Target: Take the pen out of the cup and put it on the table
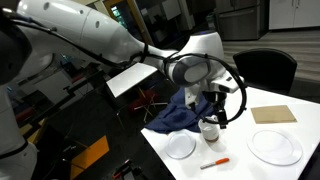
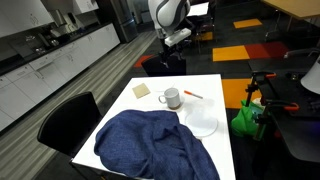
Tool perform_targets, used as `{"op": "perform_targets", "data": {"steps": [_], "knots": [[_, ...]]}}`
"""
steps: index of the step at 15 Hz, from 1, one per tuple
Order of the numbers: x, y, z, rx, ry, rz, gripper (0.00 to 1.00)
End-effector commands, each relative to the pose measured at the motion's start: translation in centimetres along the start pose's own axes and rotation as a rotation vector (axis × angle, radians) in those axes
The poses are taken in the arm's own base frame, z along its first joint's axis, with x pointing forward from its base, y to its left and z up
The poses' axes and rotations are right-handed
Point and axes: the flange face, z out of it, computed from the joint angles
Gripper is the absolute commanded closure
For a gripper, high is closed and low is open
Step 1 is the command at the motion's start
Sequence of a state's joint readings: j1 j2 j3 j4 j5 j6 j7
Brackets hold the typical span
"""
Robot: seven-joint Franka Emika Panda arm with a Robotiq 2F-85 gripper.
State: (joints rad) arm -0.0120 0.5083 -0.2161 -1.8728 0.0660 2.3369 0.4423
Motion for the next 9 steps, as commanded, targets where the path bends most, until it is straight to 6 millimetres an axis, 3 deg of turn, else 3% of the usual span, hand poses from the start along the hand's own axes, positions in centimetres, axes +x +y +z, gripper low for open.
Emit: {"op": "perform_targets", "data": {"steps": [1, 4, 5, 7, 9], "knots": [[-2.5, 0.6, -6.6, 0.023, 0.108, -0.036, 0.0], [-3.6, 0.1, -10.4, 0.047, 0.158, -0.078, 0.0], [-1.9, -0.1, -8.7, 0.031, 0.123, -0.072, 0.0], [-2.5, -0.2, -10.4, 0.046, 0.14, -0.082, 0.0], [-2.8, -0.1, -10.4, 0.047, 0.139, -0.084, 0.0]]}}
